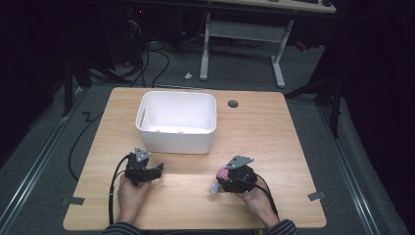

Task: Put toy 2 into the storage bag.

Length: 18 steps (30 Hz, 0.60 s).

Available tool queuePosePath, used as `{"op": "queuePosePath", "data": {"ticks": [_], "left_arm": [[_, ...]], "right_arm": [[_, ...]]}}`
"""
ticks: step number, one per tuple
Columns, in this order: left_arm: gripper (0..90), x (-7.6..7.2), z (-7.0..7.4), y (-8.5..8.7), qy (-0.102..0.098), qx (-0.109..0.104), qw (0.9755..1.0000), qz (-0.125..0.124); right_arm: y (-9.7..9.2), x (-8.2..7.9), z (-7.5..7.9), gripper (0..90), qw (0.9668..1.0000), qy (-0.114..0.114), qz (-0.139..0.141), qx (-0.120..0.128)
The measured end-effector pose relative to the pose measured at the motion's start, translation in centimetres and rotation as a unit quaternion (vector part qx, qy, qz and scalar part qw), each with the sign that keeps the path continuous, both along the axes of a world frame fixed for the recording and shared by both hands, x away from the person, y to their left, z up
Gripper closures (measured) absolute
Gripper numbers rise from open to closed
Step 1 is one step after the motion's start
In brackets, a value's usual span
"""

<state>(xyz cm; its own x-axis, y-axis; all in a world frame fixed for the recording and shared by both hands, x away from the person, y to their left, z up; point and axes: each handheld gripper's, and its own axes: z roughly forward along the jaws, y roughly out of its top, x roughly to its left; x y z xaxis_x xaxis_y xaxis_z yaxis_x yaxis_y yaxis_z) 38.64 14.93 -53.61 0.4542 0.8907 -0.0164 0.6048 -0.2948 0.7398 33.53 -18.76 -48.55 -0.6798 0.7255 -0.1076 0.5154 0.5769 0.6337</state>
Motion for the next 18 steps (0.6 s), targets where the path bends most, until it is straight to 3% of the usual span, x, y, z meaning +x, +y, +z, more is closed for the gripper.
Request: {"op": "queuePosePath", "data": {"ticks": [7, 12, 18], "left_arm": [[25.5, 0.0, 0.0, 0.0, 0.0, 0.0, 1.0, 0.0], [25.5, 0.0, 0.0, 0.0, 0.0, 0.0, 1.0, 0.0], [25.4, 0.0, 0.0, 0.0, 0.0, 0.0, 1.0, 0.0]], "right_arm": [[-0.1, 0.1, 0.2, 42.2, 1.0, 0.006, 0.003, -0.001], [-0.6, 0.0, 1.2, 42.3, 1.0, -0.005, 0.002, 0.008], [-1.3, 0.3, 2.3, 42.3, 0.9998, 0.001, 0.003, 0.02]]}}
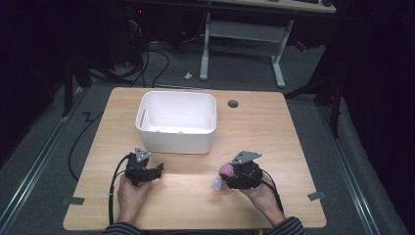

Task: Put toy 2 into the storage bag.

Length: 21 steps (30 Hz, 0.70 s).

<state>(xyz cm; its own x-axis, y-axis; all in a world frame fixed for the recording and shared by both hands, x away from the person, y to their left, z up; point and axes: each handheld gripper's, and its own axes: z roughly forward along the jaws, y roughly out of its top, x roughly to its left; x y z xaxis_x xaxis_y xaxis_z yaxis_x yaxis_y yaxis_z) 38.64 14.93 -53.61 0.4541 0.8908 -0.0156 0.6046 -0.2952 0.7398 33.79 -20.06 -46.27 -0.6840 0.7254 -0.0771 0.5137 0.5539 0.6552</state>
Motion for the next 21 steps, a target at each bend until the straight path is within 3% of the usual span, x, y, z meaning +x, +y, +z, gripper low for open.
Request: {"op": "queuePosePath", "data": {"ticks": [17, 21], "left_arm": [[25.2, 0.0, 0.0, 0.0, 0.0, 0.001, 1.0, 0.0], [25.2, 0.0, 0.0, 0.0, 0.0, 0.001, 1.0, 0.0]], "right_arm": [[-2.4, 0.7, 4.1, 42.3, 0.9983, 0.0, 0.001, 0.058], [-2.8, 1.0, 5.2, 42.3, 0.998, -0.009, 0.002, 0.062]]}}
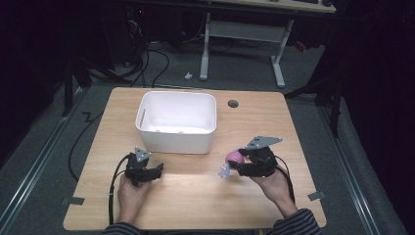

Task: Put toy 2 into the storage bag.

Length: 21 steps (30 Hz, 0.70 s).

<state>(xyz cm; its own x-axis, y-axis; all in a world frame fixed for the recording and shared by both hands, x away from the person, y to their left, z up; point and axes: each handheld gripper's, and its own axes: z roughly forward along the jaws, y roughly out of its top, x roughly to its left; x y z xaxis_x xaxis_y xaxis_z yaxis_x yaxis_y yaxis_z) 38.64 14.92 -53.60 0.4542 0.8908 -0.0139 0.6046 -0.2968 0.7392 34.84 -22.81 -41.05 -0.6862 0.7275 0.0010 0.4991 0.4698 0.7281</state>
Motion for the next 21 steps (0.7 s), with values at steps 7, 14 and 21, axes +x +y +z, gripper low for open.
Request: {"op": "queuePosePath", "data": {"ticks": [7, 14, 21], "left_arm": [[25.3, 0.0, 0.0, 0.0, 0.0, 0.0, 1.0, 0.0], [25.3, 0.0, 0.0, 0.0, 0.0, -0.001, 1.0, 0.0], [25.2, 0.0, 0.0, 0.0, 0.0, 0.0, 1.0, 0.0]], "right_arm": [[-0.2, 0.6, 2.2, 42.3, 0.9998, -0.02, -0.001, 0.001], [0.2, 1.3, 3.8, 42.3, 0.9995, -0.031, 0.002, -0.002], [1.1, 1.9, 4.8, 42.4, 0.9991, -0.041, 0.008, -0.01]]}}
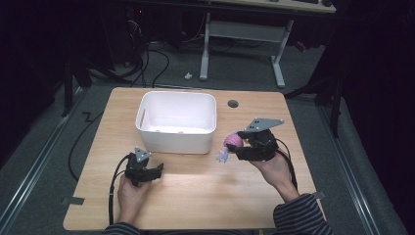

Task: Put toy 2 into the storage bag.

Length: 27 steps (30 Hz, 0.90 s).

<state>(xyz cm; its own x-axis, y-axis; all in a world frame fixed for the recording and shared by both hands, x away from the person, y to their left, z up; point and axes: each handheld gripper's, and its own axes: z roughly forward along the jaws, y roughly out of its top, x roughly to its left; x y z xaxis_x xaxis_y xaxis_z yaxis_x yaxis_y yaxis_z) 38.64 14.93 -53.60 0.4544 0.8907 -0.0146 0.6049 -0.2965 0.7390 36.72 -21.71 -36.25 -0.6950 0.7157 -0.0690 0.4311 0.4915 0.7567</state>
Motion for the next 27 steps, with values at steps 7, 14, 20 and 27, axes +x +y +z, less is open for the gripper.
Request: {"op": "queuePosePath", "data": {"ticks": [7, 14, 20, 27], "left_arm": [[25.2, 0.0, 0.0, 0.0, 0.0, -0.001, 1.0, 0.0], [25.8, 0.0, 0.0, 0.0, 0.0, -0.002, 1.0, 0.0], [25.8, 0.0, 0.0, 0.0, 0.0, -0.002, 1.0, 0.0], [25.6, 0.0, 0.0, 0.0, 0.0, -0.001, 1.0, 0.0]], "right_arm": [[0.9, 0.8, 1.0, 42.4, 1.0, -0.004, 0.008, -0.003], [1.7, 1.6, 1.9, 42.5, 0.9999, -0.009, 0.012, -0.005], [2.6, 2.4, 2.9, 42.5, 0.9997, -0.014, 0.015, -0.014], [3.8, 3.4, 3.8, 42.5, 0.9994, -0.02, 0.02, -0.019]]}}
